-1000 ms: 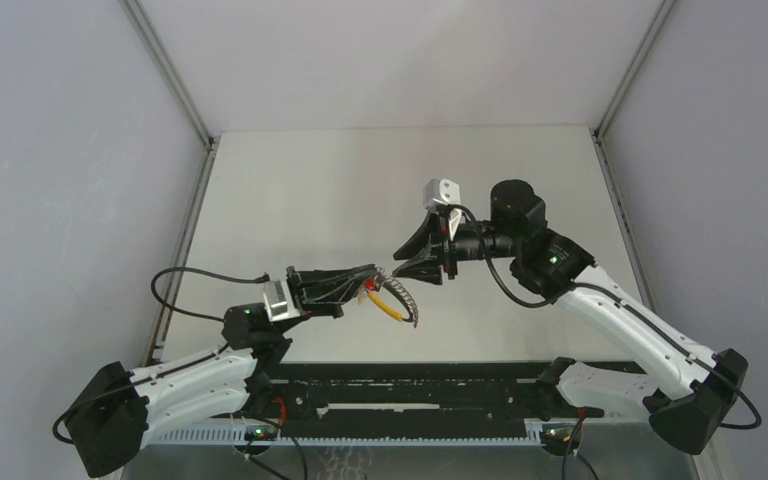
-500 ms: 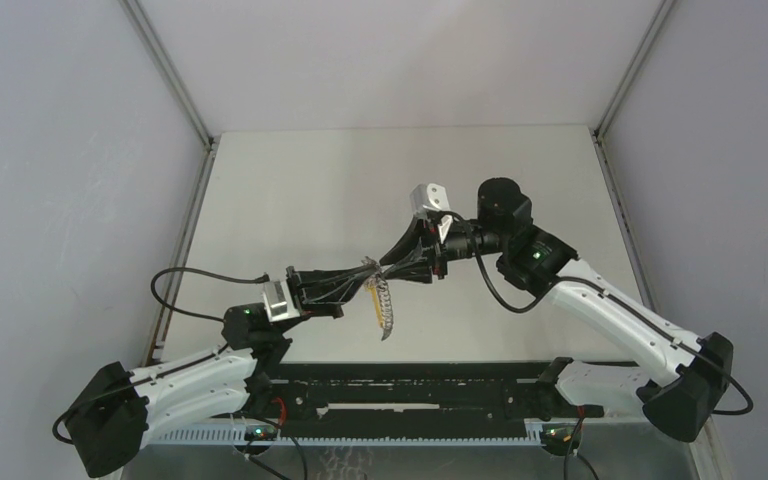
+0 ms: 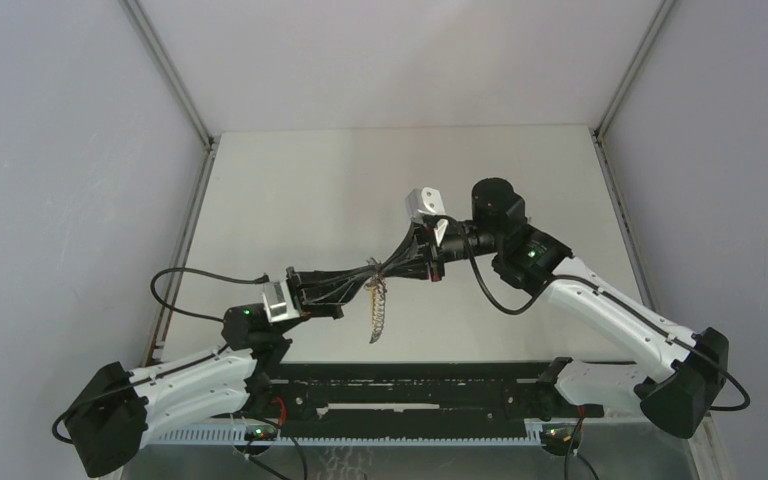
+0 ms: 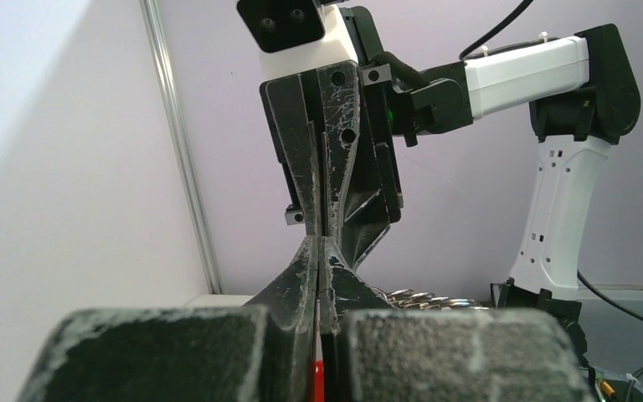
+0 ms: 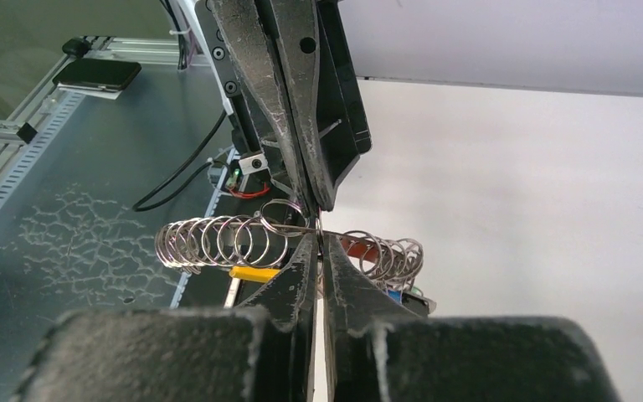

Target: Put the keys on the keyring

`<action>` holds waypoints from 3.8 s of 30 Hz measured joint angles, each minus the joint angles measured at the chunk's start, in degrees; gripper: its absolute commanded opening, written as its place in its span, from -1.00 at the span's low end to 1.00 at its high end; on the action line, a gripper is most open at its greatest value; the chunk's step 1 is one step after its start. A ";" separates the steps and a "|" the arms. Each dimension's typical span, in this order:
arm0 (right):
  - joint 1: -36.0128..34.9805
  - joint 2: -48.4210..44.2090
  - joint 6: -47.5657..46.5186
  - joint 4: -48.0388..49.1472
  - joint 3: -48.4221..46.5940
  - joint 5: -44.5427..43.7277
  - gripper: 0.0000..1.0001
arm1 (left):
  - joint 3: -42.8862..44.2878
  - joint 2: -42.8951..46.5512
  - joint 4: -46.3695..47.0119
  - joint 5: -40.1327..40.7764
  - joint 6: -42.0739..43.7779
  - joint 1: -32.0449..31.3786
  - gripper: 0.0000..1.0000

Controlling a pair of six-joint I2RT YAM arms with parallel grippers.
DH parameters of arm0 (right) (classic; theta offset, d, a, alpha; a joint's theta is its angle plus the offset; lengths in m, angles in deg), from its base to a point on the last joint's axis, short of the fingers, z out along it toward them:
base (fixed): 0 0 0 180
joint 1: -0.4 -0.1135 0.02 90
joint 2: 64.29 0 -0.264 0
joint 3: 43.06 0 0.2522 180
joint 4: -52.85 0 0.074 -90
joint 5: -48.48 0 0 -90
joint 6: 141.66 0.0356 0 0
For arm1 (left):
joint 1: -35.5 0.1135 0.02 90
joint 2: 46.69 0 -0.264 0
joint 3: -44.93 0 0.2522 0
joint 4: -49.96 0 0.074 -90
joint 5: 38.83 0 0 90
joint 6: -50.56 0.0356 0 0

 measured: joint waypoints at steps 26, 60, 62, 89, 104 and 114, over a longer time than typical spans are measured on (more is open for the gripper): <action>-3.76 16.74 -15.61 -55.87 -26.49 -28.70 -1.00 | -3.69 -5.46 -20.13 0.85 4.20 0.55 -0.16; -12.70 25.68 -24.35 -68.50 -36.81 -43.65 -1.00 | -1.46 -16.94 -2.86 -14.27 -2.38 7.43 -0.33; -12.74 25.68 -24.61 -68.50 -36.81 -43.87 -1.00 | -1.46 -16.81 -2.45 -14.75 -2.84 7.82 -0.34; -14.93 26.16 -26.10 -68.85 -37.68 -45.29 -1.00 | 0.85 -22.95 -1.77 -17.68 -4.39 7.39 -0.50; -15.50 26.14 -26.18 -68.87 -37.86 -45.29 -1.00 | 0.90 -23.54 -1.77 -18.97 -4.39 6.78 -0.87; -16.39 26.14 -26.16 -69.07 -38.53 -46.25 -0.66 | 0.90 -22.97 -1.92 -18.86 -4.37 6.71 -0.99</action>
